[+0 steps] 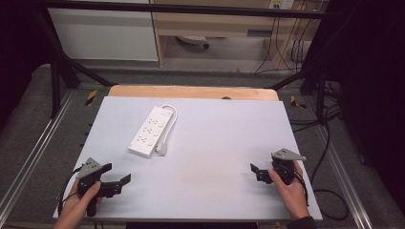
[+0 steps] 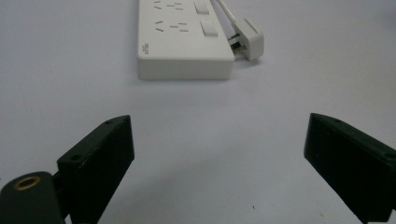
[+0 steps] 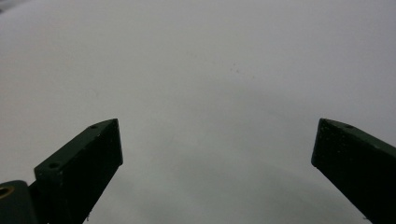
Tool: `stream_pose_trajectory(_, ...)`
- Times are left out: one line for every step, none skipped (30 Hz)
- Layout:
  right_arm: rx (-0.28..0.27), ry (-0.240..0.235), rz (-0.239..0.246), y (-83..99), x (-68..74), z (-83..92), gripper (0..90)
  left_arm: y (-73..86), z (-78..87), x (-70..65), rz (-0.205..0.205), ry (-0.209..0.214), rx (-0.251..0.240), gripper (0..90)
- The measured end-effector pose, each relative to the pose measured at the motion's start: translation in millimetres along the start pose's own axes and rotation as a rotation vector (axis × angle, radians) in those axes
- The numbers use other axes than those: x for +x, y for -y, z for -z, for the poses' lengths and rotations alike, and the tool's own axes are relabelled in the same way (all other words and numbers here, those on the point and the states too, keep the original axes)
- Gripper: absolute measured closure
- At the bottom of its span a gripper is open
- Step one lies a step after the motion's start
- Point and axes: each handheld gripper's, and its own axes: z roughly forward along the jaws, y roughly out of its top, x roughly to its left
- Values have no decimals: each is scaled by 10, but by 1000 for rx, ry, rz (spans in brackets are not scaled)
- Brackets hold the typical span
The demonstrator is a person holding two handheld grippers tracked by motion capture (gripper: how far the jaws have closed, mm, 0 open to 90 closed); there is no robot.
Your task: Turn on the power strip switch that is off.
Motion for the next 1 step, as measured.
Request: stream_pose_trajectory(26, 5, -10, 11, 3, -45, 24, -2, -6, -4, 1, 1, -2, 84)
